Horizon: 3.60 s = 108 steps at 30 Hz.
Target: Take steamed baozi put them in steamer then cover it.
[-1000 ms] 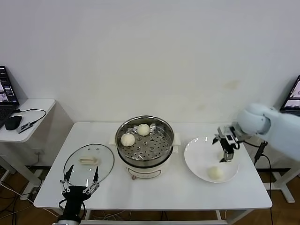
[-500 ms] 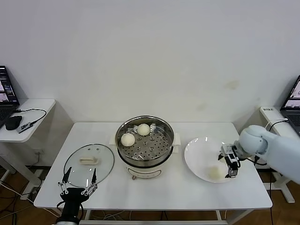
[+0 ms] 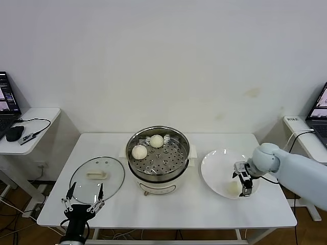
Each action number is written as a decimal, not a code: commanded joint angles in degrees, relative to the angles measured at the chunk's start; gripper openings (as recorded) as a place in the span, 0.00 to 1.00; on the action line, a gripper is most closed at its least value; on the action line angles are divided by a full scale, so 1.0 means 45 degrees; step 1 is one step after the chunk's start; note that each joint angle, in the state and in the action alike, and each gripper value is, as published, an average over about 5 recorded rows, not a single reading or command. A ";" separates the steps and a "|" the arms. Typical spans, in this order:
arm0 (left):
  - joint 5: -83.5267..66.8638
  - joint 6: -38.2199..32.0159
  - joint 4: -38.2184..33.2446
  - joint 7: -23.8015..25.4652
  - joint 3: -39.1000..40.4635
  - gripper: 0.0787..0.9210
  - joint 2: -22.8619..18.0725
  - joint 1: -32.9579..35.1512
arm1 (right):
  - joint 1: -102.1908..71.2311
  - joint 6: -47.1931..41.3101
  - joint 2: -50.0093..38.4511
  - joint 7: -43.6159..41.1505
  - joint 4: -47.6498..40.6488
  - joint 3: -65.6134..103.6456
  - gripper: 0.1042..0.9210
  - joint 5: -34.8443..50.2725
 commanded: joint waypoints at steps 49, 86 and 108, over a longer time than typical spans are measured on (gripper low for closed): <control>-0.0237 -0.0004 -0.0056 0.0009 -0.0165 0.88 0.0198 -0.0327 | 0.8777 -0.0557 0.3856 0.0209 0.0294 -0.3607 0.62 0.4193; -0.0380 -0.0069 -0.0343 -0.0008 -0.0666 0.88 -0.0138 -0.0202 | 0.6840 0.6810 0.8311 0.1667 -0.0719 -0.5725 0.63 0.1437; -0.0358 -0.0097 -0.0333 -0.0014 -0.0569 0.88 -0.0191 -0.0253 | 0.7038 0.7061 0.8013 0.1518 -0.0527 -0.5741 0.85 0.1111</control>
